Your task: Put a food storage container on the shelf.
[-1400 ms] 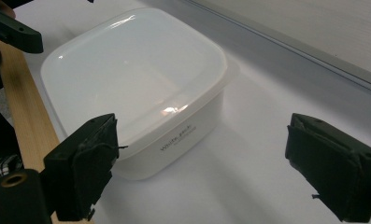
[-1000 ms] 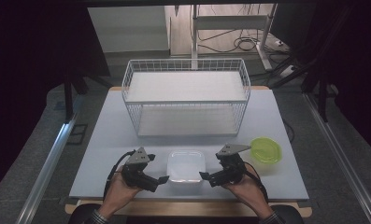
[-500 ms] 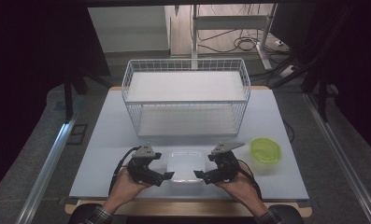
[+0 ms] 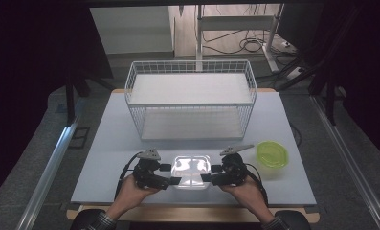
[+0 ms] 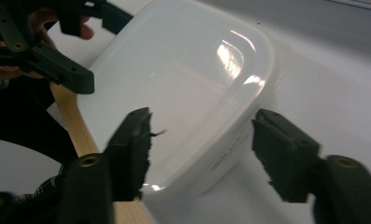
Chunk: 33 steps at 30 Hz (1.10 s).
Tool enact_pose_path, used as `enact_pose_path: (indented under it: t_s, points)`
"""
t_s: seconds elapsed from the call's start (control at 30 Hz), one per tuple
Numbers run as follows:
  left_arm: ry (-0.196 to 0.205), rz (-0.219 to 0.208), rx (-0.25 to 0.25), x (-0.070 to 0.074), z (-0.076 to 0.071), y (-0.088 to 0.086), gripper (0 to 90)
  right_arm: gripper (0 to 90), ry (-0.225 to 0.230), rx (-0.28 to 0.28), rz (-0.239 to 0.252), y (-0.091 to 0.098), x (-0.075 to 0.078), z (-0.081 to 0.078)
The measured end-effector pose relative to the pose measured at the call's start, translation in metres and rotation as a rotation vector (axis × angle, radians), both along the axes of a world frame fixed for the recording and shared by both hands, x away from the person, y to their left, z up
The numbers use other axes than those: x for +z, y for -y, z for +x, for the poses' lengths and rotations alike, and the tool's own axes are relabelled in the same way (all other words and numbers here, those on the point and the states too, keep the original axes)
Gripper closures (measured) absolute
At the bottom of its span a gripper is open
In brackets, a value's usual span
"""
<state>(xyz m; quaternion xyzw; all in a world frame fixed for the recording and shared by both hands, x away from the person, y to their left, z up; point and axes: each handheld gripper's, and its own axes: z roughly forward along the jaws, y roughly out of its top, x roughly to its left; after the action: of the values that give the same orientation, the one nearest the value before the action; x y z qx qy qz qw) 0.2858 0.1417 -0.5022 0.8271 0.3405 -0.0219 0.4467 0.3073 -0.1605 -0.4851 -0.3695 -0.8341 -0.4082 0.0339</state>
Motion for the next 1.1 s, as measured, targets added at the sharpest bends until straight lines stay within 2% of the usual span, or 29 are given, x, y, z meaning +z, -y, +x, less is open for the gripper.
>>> enact_pose_path:
  t_s: [0.07,0.17,0.23,0.4,0.47,0.5,0.53,0.6,0.67,0.8,1.1]
  points:
    - [0.007,-0.001,0.022,0.003,-0.003,-0.001,41.3,55.0,-0.033,-0.024,0.019,0.005,0.002,0.0]
    - [0.024,-0.024,0.062,0.005,-0.005,-0.003,52.4,62.0,-0.037,-0.053,0.042,0.009,0.005,-0.002]
    - [0.036,-0.041,0.092,0.006,-0.005,-0.005,59.6,67.1,-0.025,-0.075,0.058,0.012,0.008,-0.003]
    - [0.019,-0.08,0.15,0.007,-0.004,-0.008,68.3,74.0,-0.013,-0.106,0.1,0.014,0.009,0.0]
    - [0.024,-0.094,0.169,0.008,-0.005,-0.011,74.5,78.8,0.008,-0.121,0.112,0.015,0.01,-0.002]
    - [0.041,-0.081,0.176,0.008,-0.005,-0.01,79.4,79.4,0.029,-0.123,0.109,0.015,0.01,-0.002]
    - [0.042,-0.082,0.182,0.008,-0.004,-0.01,79.4,79.7,0.067,-0.113,0.078,0.012,0.011,-0.004]
    - [0.023,-0.099,0.188,0.006,-0.002,-0.013,79.4,79.7,0.105,-0.124,0.056,0.008,0.013,-0.006]
    - [0.02,-0.104,0.194,0.005,-0.001,-0.013,79.4,79.8,0.112,-0.127,0.066,0.007,0.013,-0.006]
    - [0.039,-0.096,0.204,0.009,-0.002,-0.013,79.4,79.8,0.127,-0.126,0.076,0.006,0.013,-0.005]
    - [0.099,-0.078,0.208,0.03,0.004,-0.011,79.1,79.9,0.182,-0.134,0.094,0.007,0.029,-0.001]
